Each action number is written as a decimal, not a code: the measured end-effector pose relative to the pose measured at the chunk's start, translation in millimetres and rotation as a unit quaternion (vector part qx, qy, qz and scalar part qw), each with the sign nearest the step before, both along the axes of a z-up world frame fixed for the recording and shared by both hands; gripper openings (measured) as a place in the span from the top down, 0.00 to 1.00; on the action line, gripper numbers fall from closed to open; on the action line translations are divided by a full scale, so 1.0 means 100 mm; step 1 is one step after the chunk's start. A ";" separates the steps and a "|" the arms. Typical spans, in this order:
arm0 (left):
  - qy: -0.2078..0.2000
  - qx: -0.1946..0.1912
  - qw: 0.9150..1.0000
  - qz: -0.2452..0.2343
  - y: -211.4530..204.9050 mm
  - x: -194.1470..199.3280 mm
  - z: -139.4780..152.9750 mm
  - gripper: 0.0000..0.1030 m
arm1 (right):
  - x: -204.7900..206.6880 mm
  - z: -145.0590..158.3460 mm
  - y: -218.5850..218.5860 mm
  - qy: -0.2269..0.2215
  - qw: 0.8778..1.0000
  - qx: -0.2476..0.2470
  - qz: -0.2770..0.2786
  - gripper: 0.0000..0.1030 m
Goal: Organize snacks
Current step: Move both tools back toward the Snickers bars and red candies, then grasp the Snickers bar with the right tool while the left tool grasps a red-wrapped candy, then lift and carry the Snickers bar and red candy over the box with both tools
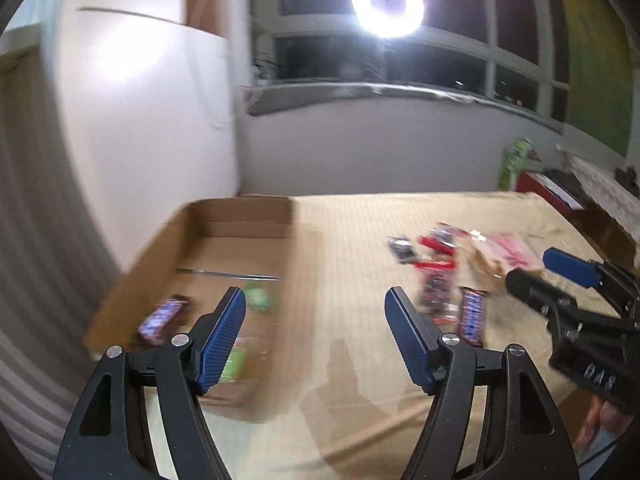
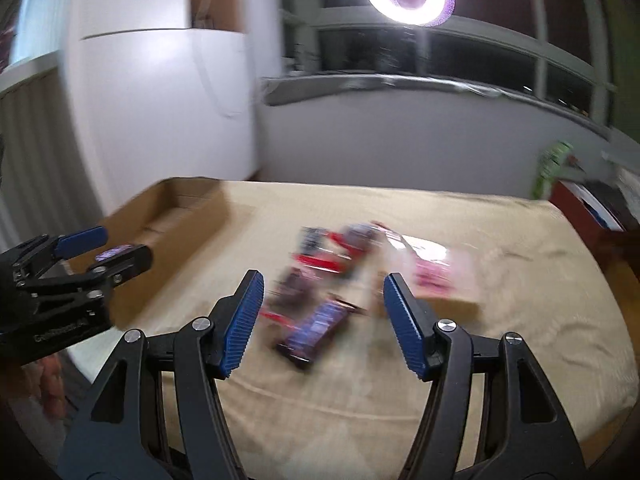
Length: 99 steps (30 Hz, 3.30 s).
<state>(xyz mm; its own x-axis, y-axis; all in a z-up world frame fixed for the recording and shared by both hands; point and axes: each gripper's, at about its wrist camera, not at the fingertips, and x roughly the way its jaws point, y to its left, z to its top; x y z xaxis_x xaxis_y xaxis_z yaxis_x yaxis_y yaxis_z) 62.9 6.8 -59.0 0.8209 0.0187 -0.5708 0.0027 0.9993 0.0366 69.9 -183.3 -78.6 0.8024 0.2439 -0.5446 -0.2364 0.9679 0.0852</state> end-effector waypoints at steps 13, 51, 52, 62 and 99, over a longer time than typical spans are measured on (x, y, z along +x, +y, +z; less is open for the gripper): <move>0.015 0.009 0.999 -0.035 -0.41 0.15 -0.08 0.30 | 0.03 -0.10 -0.23 0.014 1.000 0.007 -0.017 0.37; 0.103 -0.041 0.989 -0.098 -0.66 0.92 -0.63 0.30 | 0.67 -0.79 0.02 0.135 0.989 0.017 0.059 0.37; 0.107 -0.042 0.988 -0.102 -0.68 0.94 -0.65 0.30 | 0.66 -0.79 0.04 0.133 0.989 0.013 0.058 0.37; 0.132 -0.050 0.985 -0.102 -0.64 0.97 -0.78 0.67 | 0.65 -0.82 0.10 0.121 0.991 -0.007 0.061 0.71; 0.076 -0.037 0.992 -0.092 -0.56 0.53 -0.50 0.68 | 0.35 -0.58 0.07 0.092 0.995 -0.009 0.042 0.71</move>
